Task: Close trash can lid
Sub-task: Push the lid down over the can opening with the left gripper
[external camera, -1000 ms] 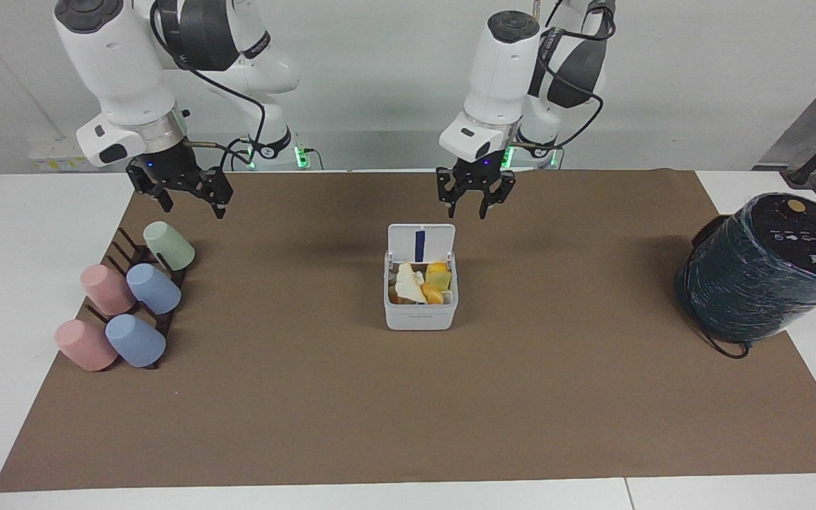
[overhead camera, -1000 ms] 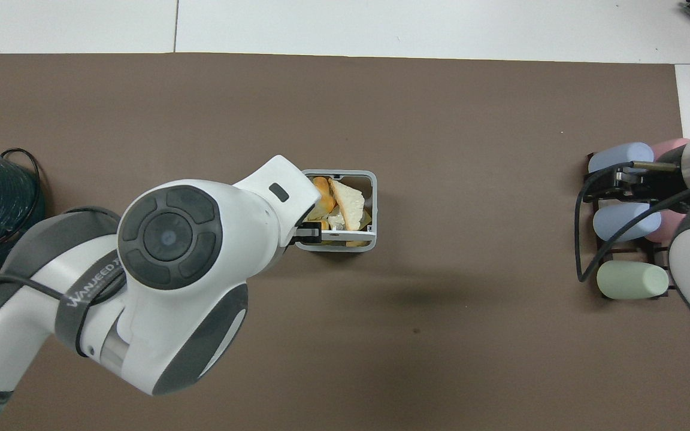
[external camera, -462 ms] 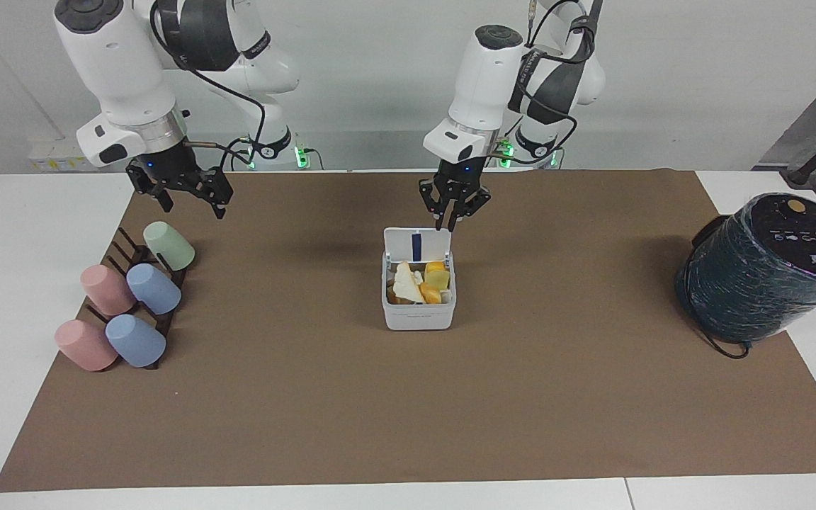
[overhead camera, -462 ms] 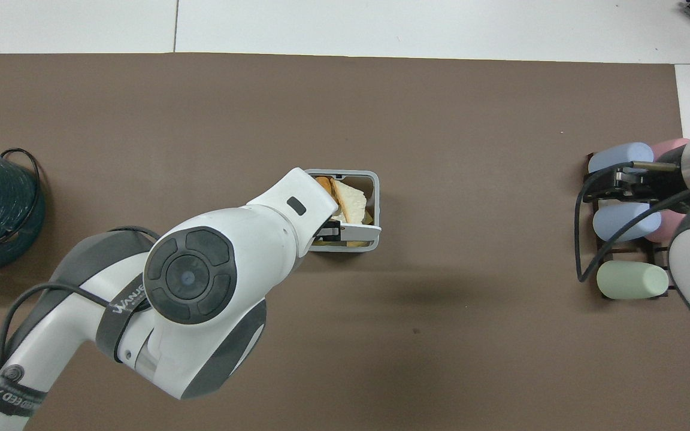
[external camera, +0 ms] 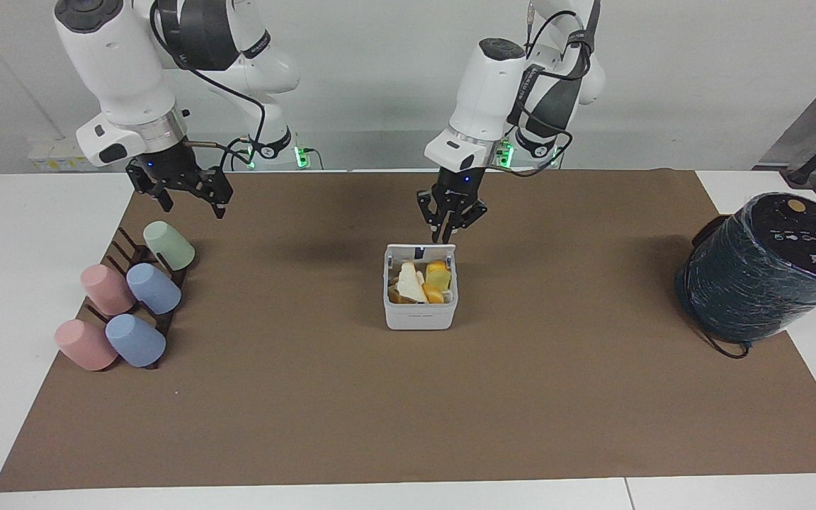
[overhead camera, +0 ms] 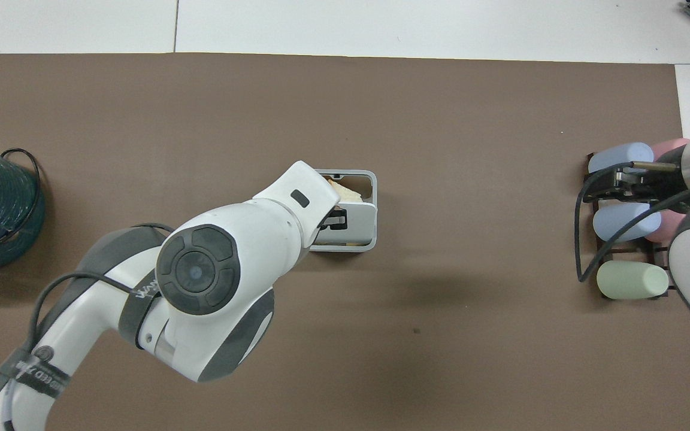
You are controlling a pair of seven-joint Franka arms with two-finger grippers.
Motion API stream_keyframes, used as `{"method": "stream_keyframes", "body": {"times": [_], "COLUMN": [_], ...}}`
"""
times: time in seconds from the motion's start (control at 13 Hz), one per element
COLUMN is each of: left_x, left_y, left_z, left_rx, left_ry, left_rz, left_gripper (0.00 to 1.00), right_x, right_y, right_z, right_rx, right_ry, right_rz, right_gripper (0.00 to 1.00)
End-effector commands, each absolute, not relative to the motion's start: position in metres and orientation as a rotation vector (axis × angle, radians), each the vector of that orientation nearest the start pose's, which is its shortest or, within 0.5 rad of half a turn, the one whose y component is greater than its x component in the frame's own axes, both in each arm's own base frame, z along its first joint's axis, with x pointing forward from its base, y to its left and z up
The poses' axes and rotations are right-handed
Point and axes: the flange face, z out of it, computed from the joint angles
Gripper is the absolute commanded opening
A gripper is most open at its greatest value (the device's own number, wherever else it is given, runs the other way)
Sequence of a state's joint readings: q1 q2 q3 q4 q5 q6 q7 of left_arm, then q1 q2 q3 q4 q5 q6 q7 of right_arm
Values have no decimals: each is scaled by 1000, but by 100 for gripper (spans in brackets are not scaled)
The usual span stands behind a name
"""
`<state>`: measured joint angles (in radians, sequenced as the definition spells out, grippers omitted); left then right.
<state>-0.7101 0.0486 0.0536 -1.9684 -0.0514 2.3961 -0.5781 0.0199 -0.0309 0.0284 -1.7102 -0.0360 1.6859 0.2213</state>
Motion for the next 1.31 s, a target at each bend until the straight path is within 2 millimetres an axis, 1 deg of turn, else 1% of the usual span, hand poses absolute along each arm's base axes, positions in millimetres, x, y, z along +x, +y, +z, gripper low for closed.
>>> {"method": "stream_keyframes", "body": {"times": [0.0,0.15,0.38,0.46,0.54,0.62,0.69,0.92,1.0,1.08,1.15,1.23], "left_x": [481,485,497,501,507,512,514,518,519,520,520,523], "left_y": [-374,-372,-371,-373,-378,-384,-387,-384,-384,-385,-385,-388], "left_z": [469,468,457,447,433,414,405,400,392,387,387,394], "left_rx": [-3388,-3399,-3410,-3410,-3410,-3409,-3408,-3403,-3398,-3397,-3397,-3400], "left_ry": [33,18,-22,-26,-29,-35,-34,-36,-31,-32,-32,-33], "left_rz": [-530,-548,-605,-603,-627,-646,-655,-655,-638,-642,-642,-647], "left_gripper": [20,19,17,17,17,17,17,17,17,17,17,17], "right_x": [546,546,546,546,546,546,546,546,546,546,546,546], "right_y": [20,21,21,21,20,20,21,21,20,20,20,21], "right_z": [588,588,588,588,588,588,588,588,588,588,588,588], "right_rx": [-3169,-3169,-3169,-3169,-3169,-3169,-3169,-3169,-3167,-3169,-3169,-3169], "right_ry": [247,244,244,244,244,244,242,244,245,247,244,242], "right_rz": [-24,-24,-24,-24,-24,-24,-24,-24,-24,-24,-24,-24], "right_gripper": [100,100,100,100,100,100,100,100,100,100,100,100]}}
